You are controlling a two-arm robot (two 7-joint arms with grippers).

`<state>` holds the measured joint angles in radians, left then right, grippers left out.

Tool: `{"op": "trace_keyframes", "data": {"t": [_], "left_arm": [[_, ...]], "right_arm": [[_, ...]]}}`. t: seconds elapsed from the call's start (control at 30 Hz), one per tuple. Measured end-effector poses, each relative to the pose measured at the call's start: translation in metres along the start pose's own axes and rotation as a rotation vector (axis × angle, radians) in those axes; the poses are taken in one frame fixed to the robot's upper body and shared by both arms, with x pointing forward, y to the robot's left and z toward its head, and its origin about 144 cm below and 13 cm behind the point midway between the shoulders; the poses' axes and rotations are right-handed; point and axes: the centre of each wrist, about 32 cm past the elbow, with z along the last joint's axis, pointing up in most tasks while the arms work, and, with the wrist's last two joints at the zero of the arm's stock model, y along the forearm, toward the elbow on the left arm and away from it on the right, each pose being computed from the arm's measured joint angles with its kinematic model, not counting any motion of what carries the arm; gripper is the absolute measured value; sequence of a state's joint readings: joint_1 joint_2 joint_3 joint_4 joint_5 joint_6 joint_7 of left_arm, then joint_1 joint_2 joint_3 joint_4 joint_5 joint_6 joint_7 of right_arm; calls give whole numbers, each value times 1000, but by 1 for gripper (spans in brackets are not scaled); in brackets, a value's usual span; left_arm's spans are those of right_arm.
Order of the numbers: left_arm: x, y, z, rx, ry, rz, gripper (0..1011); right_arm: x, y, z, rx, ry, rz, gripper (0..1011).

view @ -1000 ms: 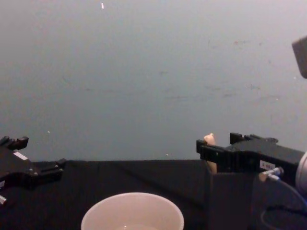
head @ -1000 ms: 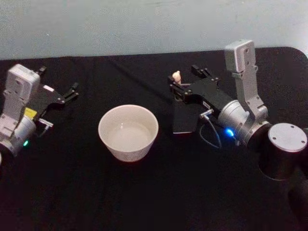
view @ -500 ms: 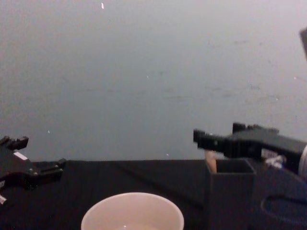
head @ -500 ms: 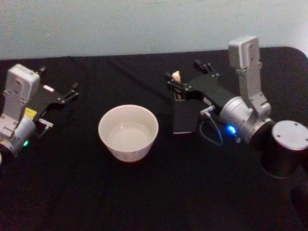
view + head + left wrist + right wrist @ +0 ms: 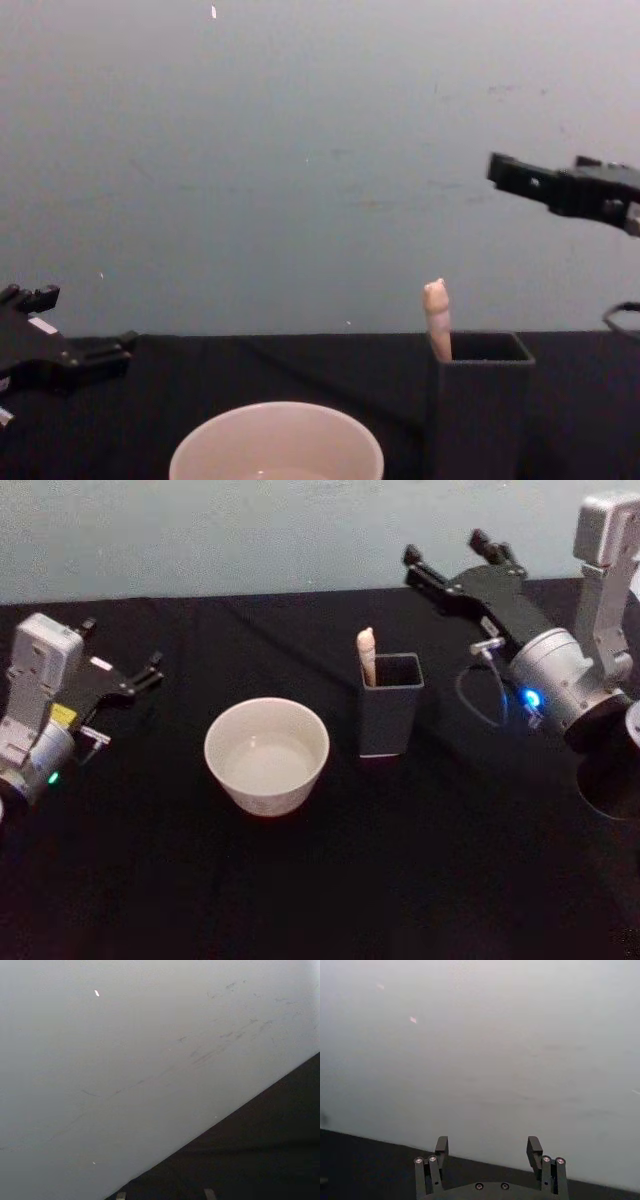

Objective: Pick up the stirring spoon with one hand, stir inside the cup, then place it back in its original position.

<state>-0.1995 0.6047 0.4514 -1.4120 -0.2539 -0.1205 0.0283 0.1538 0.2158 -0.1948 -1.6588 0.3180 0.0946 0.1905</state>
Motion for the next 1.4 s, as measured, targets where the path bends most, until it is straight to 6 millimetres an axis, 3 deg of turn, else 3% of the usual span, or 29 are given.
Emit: {"op": "trace_keyframes", "data": {"t": [0.3,0.63,1.4], "left_arm": [[0,0,0,0,0,0,1001],[0,0,0,0,0,0,1001],[0,0,0,0,0,0,1001]], "right_arm": [[26,-3,-38,-151,-60,-126,1000],[33,-8,-65,-290,-73,-146,1000],[33,-9,-67,-298,-74,-143,1000]]}}
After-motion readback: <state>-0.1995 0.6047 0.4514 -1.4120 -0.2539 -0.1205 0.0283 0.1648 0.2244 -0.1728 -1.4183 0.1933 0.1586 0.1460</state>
